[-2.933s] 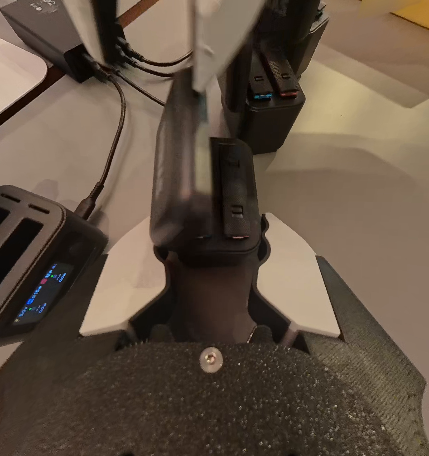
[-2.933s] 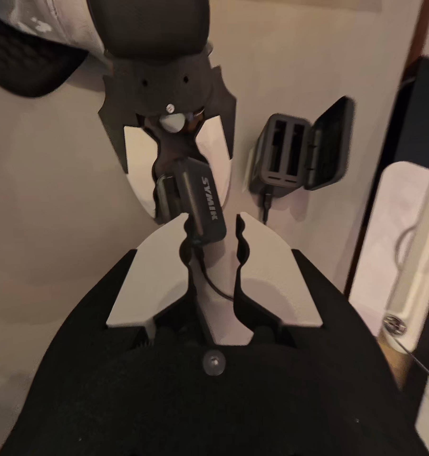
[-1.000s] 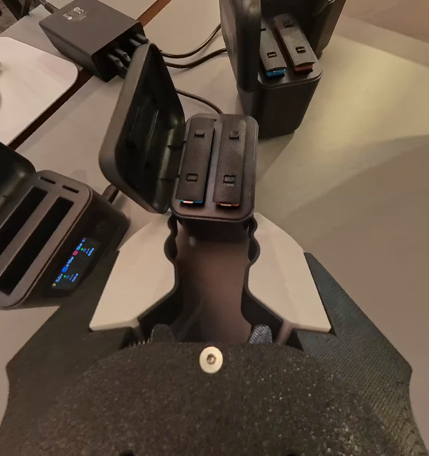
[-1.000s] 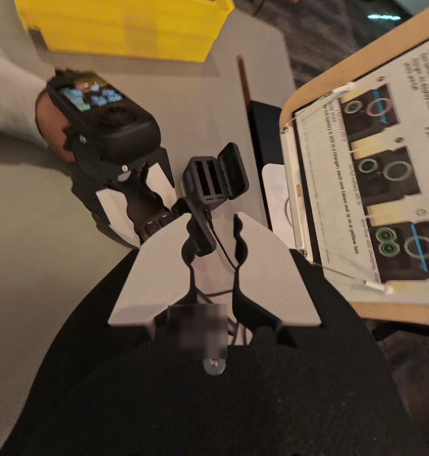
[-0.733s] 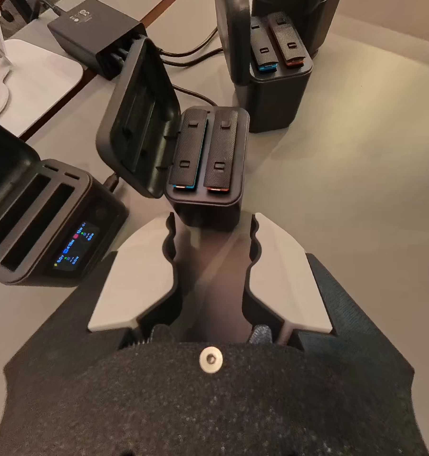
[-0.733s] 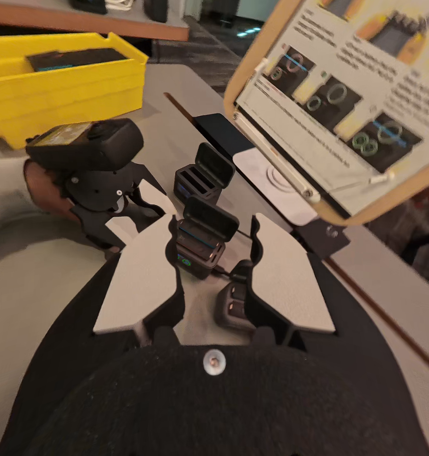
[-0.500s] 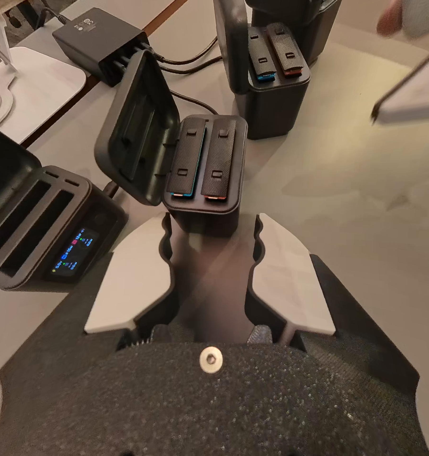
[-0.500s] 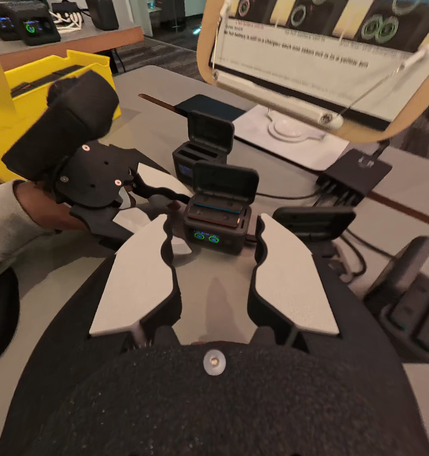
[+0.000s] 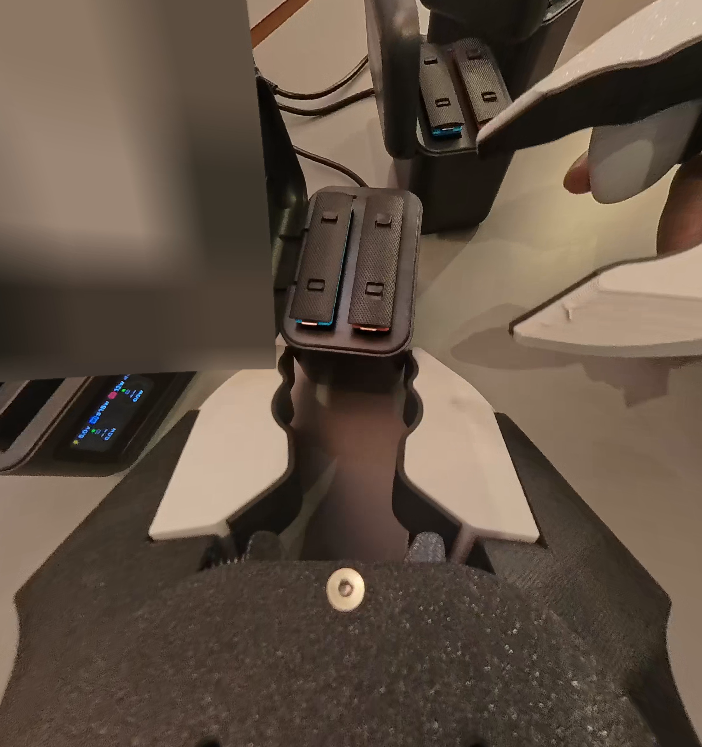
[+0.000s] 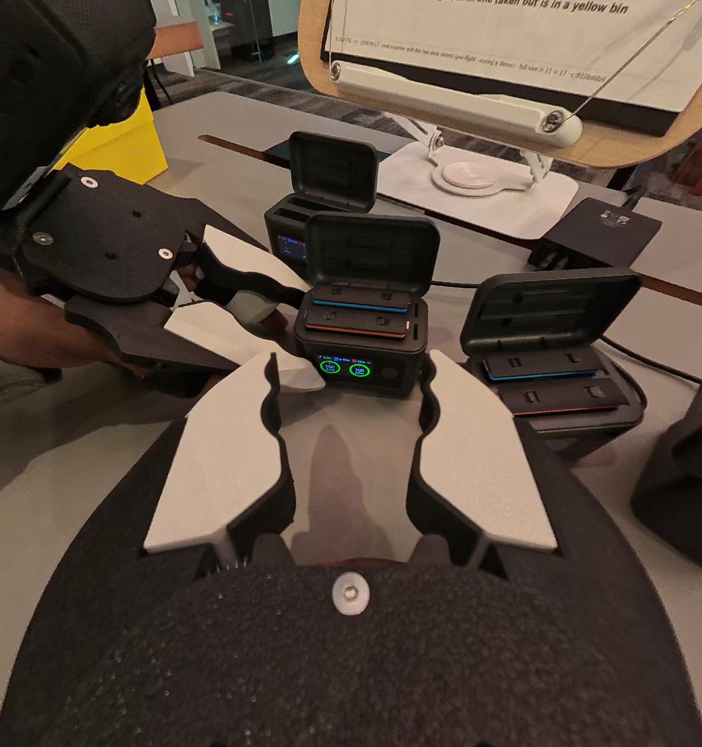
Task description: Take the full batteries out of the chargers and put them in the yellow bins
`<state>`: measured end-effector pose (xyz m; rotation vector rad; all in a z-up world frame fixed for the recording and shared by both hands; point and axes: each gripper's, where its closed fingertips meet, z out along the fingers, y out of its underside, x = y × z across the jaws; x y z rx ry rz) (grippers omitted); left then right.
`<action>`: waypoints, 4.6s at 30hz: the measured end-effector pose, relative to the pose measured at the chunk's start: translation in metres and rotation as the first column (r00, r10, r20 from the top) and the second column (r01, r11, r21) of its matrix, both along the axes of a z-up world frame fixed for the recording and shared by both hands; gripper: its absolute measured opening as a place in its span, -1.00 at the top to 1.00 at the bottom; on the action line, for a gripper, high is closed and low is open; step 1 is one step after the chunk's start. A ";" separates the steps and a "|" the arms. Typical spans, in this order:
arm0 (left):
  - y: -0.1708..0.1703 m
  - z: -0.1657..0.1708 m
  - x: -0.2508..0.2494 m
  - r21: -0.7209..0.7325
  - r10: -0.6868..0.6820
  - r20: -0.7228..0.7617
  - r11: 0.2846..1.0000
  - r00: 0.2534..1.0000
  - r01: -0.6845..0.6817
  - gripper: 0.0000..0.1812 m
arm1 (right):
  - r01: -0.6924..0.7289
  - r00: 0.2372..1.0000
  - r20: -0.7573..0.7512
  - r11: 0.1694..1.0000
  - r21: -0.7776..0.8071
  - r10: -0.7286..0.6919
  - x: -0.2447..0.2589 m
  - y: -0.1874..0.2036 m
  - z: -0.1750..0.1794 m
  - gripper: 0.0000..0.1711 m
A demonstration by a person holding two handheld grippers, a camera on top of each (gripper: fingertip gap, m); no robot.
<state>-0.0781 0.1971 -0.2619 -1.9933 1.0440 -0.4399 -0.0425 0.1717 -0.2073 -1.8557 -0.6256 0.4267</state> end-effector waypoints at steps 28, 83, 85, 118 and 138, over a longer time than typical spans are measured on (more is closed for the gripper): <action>0.000 -0.002 0.004 -0.027 0.016 -0.013 0.999 1.000 -0.016 0.39 | 0.036 0.998 0.056 0.999 -0.038 -0.034 -0.020 0.030 -0.014 0.30; -0.113 0.119 0.059 0.363 -0.447 0.313 0.872 0.838 0.329 0.88 | -0.616 0.744 0.378 0.785 0.067 0.551 0.030 -0.089 0.099 0.37; -0.123 0.117 0.067 0.366 -0.479 0.295 0.856 0.827 0.366 0.88 | -0.674 0.645 0.469 0.738 -0.023 0.604 0.035 -0.097 0.089 0.37; -0.007 0.090 -0.043 0.344 0.140 0.378 0.896 0.915 -0.280 0.77 | -0.217 0.448 0.690 0.817 -0.534 0.569 0.410 -0.053 -0.003 0.83; -0.008 0.050 -0.047 0.243 0.101 0.200 0.959 0.975 -0.149 0.34 | -0.154 0.420 0.835 0.935 -0.319 0.354 0.407 -0.016 0.026 0.79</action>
